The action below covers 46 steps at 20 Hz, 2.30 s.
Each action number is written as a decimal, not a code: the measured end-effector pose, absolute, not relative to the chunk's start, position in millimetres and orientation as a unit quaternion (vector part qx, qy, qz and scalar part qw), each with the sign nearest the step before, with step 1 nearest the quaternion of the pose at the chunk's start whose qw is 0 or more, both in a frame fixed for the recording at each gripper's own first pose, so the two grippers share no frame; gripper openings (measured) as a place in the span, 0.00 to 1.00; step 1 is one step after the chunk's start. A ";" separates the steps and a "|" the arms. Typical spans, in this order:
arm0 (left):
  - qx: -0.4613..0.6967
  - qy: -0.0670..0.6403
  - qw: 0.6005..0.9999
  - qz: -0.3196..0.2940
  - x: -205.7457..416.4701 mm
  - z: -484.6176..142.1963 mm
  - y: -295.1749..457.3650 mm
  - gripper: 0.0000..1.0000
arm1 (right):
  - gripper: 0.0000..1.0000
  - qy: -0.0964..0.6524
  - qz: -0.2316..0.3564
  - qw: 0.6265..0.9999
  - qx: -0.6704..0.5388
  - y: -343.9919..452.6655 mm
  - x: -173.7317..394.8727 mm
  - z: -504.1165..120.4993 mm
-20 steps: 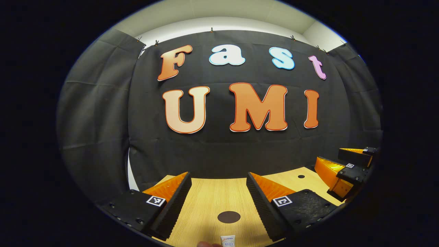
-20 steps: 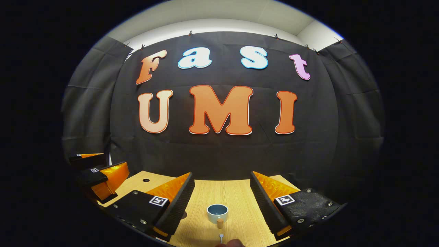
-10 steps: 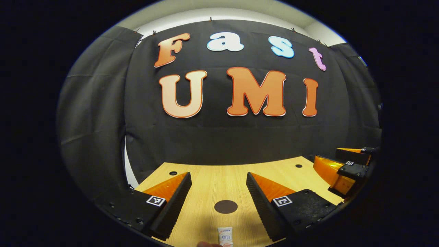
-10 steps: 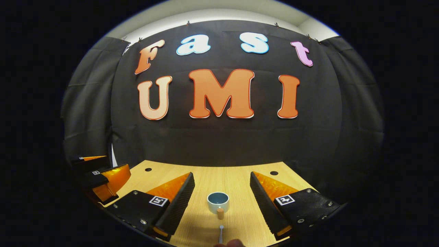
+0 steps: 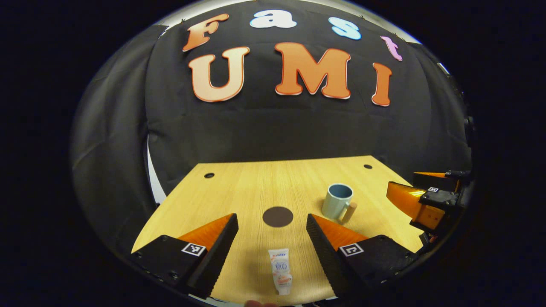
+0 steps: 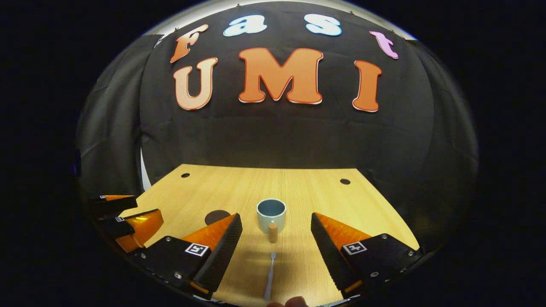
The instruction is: Put the toothbrush and toothpaste on the desktop into the cup, then pick up the cup and place it on the coaster on the desktop.
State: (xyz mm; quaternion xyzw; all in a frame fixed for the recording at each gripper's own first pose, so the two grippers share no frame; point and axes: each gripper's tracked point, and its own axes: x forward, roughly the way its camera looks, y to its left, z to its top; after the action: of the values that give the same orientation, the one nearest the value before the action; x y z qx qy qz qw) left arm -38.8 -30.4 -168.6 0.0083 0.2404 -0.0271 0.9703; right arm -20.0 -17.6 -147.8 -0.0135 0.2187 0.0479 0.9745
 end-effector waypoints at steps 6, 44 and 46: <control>0.002 0.326 0.945 -0.037 -65.6 -229.6 -31.1 0.98 | 0.99 0.336 0.052 0.940 -0.014 -15.2 -39.6 -219.3; -0.030 0.440 0.897 -0.034 -84.1 -319.2 -31.9 0.98 | 0.05 0.531 0.044 0.846 -0.022 -23.7 -45.5 -357.0; -0.030 0.447 0.894 -0.032 -85.9 -327.8 -33.1 0.98 | 0.05 0.532 0.045 0.845 -0.018 -23.9 -45.8 -355.8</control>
State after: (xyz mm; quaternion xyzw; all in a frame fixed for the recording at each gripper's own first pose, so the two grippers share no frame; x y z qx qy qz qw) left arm -85.9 -33.1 -327.8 -0.0303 0.4466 -0.0324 0.8936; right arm -45.8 -23.9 -355.8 -0.0183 0.5324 0.0454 0.8451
